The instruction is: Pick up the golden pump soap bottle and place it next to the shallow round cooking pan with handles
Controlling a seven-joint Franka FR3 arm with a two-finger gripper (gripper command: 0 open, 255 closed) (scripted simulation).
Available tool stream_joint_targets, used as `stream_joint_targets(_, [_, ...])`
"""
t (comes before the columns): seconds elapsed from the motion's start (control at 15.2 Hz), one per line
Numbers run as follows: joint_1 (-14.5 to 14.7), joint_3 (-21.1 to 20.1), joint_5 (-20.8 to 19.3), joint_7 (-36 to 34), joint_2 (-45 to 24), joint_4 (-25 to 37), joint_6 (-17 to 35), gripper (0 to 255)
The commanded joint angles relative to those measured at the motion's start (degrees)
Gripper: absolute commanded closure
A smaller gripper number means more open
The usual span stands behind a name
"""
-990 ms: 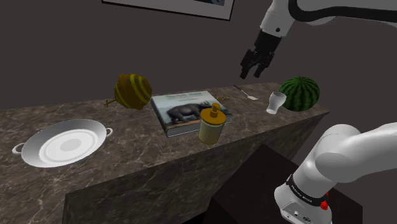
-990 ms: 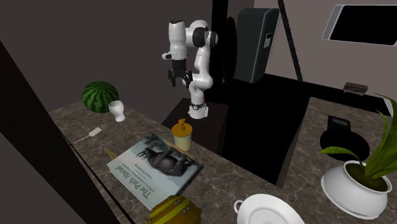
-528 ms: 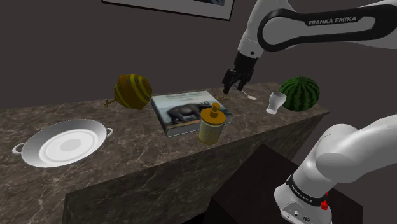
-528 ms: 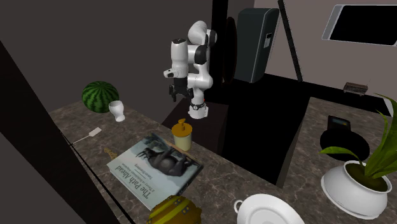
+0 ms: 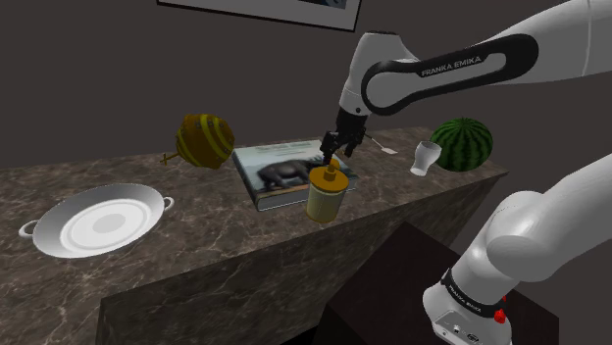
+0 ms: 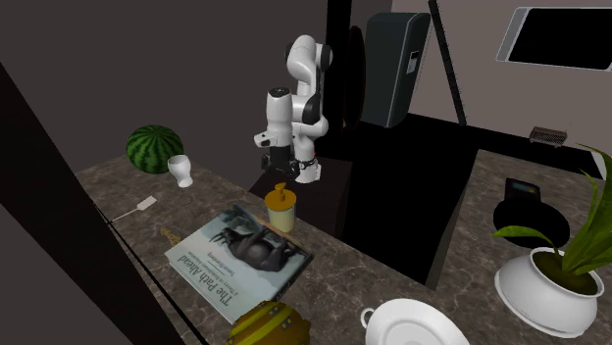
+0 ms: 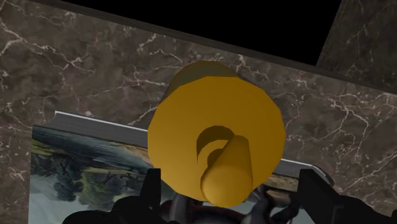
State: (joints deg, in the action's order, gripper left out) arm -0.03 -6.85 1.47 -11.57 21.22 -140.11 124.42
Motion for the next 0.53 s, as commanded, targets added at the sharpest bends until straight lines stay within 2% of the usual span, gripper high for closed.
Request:
stream_joint_targets(0.0, [-0.04, -0.15, -0.15, -0.13, -1.19, -0.78, 1.99, 0])
stream_joint_targets(0.26, [-0.12, -0.28, -0.32, -0.28, -2.99, -2.38, 5.39, 0])
stream_joint_targets(0.46, [-0.13, -0.30, -0.35, -0.30, -3.27, -2.60, 5.88, 0])
